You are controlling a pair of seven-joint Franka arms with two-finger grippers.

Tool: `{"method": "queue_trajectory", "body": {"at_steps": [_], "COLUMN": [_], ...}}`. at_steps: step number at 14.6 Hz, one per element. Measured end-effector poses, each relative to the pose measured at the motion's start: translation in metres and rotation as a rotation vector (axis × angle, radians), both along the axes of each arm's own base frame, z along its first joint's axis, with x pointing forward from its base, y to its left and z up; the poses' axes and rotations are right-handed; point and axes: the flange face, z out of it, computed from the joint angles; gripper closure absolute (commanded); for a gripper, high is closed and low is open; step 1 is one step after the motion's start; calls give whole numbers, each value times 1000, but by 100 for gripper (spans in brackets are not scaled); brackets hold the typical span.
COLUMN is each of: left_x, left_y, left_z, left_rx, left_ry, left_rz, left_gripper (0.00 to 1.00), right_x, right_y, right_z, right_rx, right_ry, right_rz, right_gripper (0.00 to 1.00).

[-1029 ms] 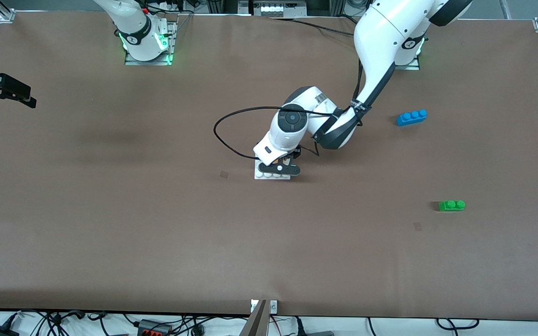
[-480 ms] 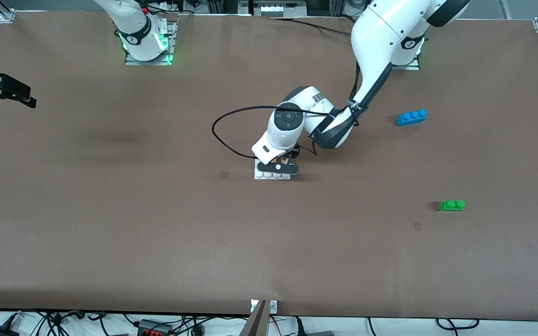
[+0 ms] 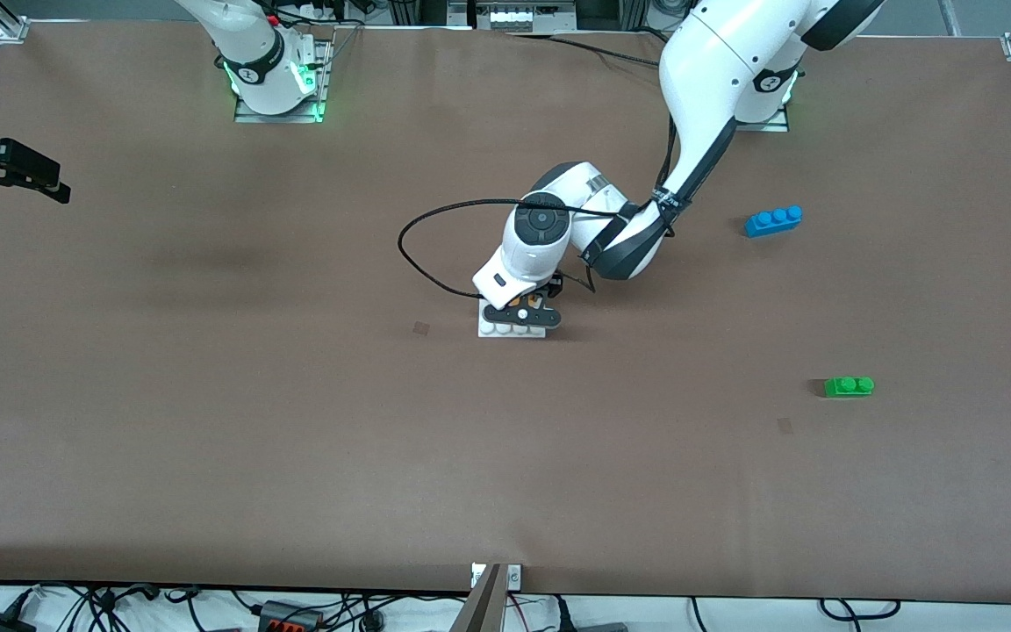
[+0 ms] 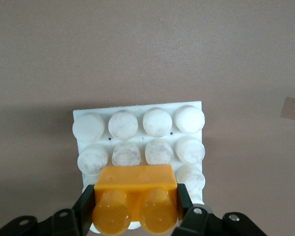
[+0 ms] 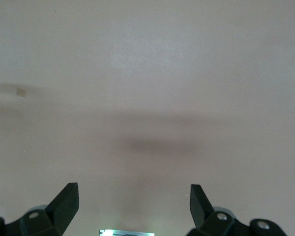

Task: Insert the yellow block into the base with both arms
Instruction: 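Lower and press the yellow block onto the base plate studs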

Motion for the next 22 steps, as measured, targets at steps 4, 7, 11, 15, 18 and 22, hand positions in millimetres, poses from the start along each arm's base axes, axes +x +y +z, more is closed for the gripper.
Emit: {"method": "queue_trajectory", "body": {"at_steps": [4,7,11,15,18,22], "left_x": [0,0,0,0,-2,-2], "left_y": [0,0,0,0,1,1], "left_z": [0,0,0,0,0,0], "left_rx": [1,2,2,3,18,25], "left_ry": [1,2,2,3,16,22], "left_rz": [4,19,21,22,28,66], "left_gripper": [59,59,59,60,60,60], "right_x": [0,0,0,0,0,0], "right_y": [-2,0,2,0,0,0], "right_z": [0,0,0,0,0,-1], "right_rx": [0,0,0,0,0,0], "right_ry": [0,0,0,1,1,2], "right_rz": [-4,-1,4,1,1,0], "right_gripper": [0,0,0,0,0,0]}}
